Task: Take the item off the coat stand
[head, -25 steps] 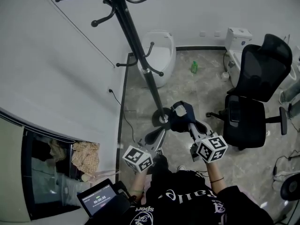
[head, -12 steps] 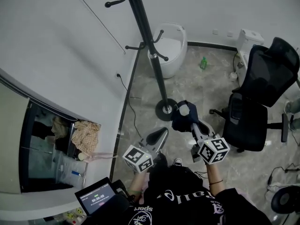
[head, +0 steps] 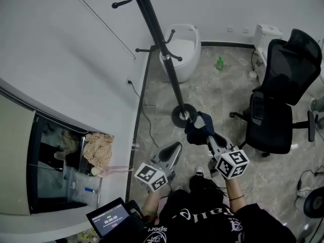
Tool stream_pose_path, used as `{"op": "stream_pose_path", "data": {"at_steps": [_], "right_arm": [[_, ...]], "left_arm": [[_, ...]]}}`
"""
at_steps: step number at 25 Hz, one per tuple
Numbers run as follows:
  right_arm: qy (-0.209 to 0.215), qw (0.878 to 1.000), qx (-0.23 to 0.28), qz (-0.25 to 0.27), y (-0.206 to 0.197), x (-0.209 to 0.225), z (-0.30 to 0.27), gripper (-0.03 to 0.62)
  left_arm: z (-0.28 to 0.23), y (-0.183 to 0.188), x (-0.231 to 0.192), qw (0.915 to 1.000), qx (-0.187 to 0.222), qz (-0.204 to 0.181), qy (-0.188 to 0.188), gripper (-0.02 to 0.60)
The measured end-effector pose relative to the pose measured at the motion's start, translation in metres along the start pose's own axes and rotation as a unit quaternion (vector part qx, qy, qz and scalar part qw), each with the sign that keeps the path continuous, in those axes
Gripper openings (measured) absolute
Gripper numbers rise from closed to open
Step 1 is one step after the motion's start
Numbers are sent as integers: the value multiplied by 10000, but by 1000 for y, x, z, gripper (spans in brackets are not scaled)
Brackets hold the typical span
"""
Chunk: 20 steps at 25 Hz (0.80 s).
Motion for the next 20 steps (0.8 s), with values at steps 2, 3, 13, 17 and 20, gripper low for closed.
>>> {"op": "stream_pose_path", "data": {"at_steps": [2,3,13,17,20], "right_arm": [[-27,10000,6,13,-6,-13,3,25],[-43,10000,6,25,-10,-20,4,25],[-232,9997,57,83,-63,-120,27,25],[-333,9994,100,62,-87,-160,43,25],[-391,9992,64,81,-106,-186,58,25]], "left_arm": [[14,2,2,10000,-4,45,-9,5],[23,2,3,10000,-2,35,-18,5],[147,-13,-7,9998,100,-149,-18,5],[194,-19,-4,10000,57,-65,-22,5],[220,-31,-1,9999,39,-26,-112,5]]}}
Point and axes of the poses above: the fingertips, and each gripper's own axes: z backward along the fingers, x to its right, y out of its top, the point moved 6 cm from there along z, backward along the fingers, and after that the axes turned 6 degrees about y, right-handed, at the moved point
